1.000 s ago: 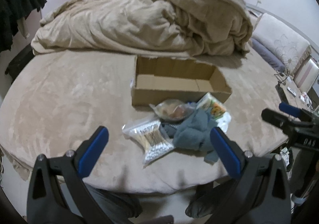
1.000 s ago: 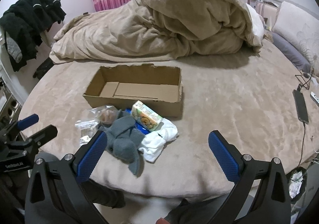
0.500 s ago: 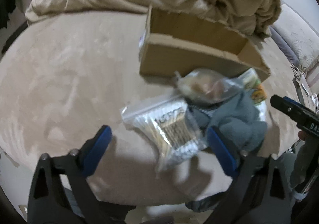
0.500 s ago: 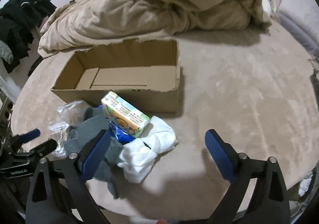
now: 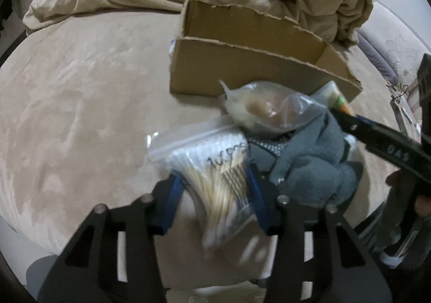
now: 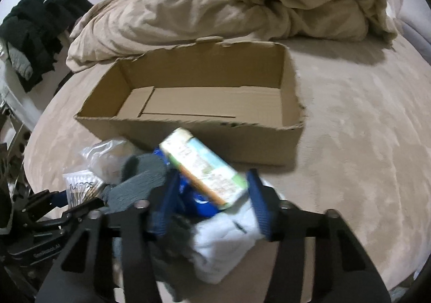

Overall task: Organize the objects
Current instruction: 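Grasp the cotton swab bag with the left gripper while the right grasps the green tissue pack, then lower both held items into the cardboard box and open both grippers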

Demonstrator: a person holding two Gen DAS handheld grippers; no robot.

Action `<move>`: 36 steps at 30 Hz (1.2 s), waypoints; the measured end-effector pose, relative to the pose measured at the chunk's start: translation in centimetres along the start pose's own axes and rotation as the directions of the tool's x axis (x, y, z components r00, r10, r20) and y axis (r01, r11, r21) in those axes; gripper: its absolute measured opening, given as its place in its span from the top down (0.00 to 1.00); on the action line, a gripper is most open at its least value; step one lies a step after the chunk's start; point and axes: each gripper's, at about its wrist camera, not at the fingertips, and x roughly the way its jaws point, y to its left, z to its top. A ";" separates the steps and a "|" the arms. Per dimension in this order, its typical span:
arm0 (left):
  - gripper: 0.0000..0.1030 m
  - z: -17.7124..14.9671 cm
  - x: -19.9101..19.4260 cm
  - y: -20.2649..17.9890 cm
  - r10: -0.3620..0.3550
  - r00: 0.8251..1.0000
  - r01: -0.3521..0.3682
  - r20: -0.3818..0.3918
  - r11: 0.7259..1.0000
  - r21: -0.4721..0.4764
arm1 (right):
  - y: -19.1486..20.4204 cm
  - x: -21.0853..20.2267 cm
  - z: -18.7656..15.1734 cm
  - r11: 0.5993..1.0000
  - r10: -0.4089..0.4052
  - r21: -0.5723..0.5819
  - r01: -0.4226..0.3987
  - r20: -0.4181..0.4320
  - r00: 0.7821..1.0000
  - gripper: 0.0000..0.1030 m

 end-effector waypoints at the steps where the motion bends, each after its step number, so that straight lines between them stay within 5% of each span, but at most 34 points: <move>1: 0.58 0.0 -0.3 -0.1 0.001 1.000 -0.001 0.006 1.000 0.000 | 0.1 -0.1 -0.1 1.000 0.000 0.002 0.000 0.005 1.000 0.56; 16: 0.59 0.2 -6.2 0.4 0.018 0.992 -0.015 0.121 1.000 -0.022 | -0.4 -6.0 0.7 0.999 0.003 0.047 -0.008 0.109 0.994 0.72; 30: 0.59 4.7 -10.2 -1.9 -0.042 0.974 0.030 0.222 0.998 0.054 | -0.2 -9.0 2.3 0.999 0.024 0.018 -0.027 0.161 0.987 0.76; 36: 0.59 7.5 -9.0 -3.4 -0.080 0.970 0.053 0.230 0.991 0.121 | -0.2 -9.5 4.5 1.000 0.007 -0.005 -0.006 0.196 0.981 0.76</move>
